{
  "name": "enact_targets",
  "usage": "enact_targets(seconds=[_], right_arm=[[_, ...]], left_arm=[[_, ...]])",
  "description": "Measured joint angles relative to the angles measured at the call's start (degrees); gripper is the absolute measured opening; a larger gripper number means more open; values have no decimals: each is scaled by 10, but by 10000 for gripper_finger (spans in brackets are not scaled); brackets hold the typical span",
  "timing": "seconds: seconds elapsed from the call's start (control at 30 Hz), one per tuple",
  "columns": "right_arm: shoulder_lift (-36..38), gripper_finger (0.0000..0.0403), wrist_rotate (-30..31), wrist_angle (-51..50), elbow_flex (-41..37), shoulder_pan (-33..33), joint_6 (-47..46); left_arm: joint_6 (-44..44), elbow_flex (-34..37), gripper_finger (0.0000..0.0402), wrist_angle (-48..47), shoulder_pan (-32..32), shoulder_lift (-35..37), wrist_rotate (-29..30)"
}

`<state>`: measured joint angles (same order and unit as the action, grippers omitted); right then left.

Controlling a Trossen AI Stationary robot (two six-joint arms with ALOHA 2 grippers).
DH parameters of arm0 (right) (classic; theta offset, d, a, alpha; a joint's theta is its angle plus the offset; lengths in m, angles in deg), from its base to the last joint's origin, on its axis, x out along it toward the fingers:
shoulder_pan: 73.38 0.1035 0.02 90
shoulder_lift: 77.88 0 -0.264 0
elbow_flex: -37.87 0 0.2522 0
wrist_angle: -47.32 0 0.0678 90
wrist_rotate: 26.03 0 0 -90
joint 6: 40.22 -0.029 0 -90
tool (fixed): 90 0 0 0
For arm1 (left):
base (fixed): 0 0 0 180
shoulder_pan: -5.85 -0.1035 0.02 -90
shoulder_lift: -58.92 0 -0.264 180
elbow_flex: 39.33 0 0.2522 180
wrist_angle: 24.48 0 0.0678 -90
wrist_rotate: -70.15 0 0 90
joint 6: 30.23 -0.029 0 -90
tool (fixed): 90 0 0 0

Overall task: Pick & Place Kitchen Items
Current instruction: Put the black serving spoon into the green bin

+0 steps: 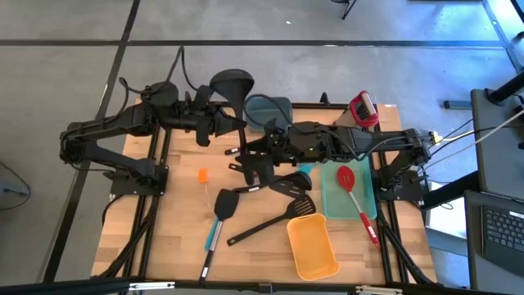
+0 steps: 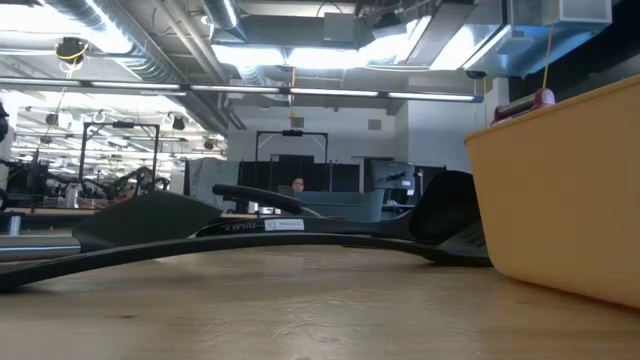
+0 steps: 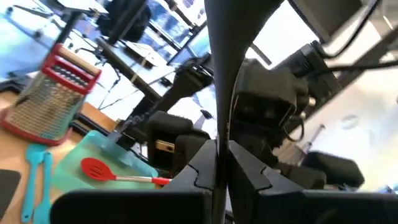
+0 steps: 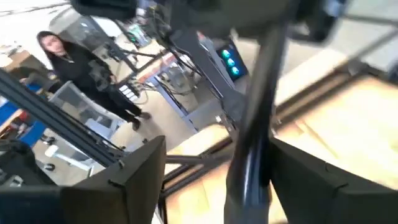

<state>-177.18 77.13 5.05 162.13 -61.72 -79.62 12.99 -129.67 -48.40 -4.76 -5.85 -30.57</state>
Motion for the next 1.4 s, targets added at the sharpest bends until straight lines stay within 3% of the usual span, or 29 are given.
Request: enact_targets(seconds=[0.27, 0.4, 0.63, 0.9, 1.07, 1.2, 1.4], right_arm=[[29, 277, 80, -231, 0, 26, -101], [38, 277, 90, -335, 0, 46, -157], [39, 277, 49, -475, 0, 82, -249], [39, 277, 47, -512, 0, 129, -313], [39, 277, 44, -528, 0, 150, -367], [40, 277, -7, -584, -1, 157, -424], [43, 277, -29, -615, -2, 184, -446]], left_arm=[[12, 0, 10, -58, -14, -1, 36], [23, 24, 10, -36, -30, -6, 30], [151, 159, 10, 168, -40, -27, 2], [323, 299, 10, 423, -28, -124, 18], [376, 287, 10, 507, -9, -212, 72], [408, 251, 10, 542, 3, -283, 97], [423, 152, 10, 560, 25, -394, 77]])
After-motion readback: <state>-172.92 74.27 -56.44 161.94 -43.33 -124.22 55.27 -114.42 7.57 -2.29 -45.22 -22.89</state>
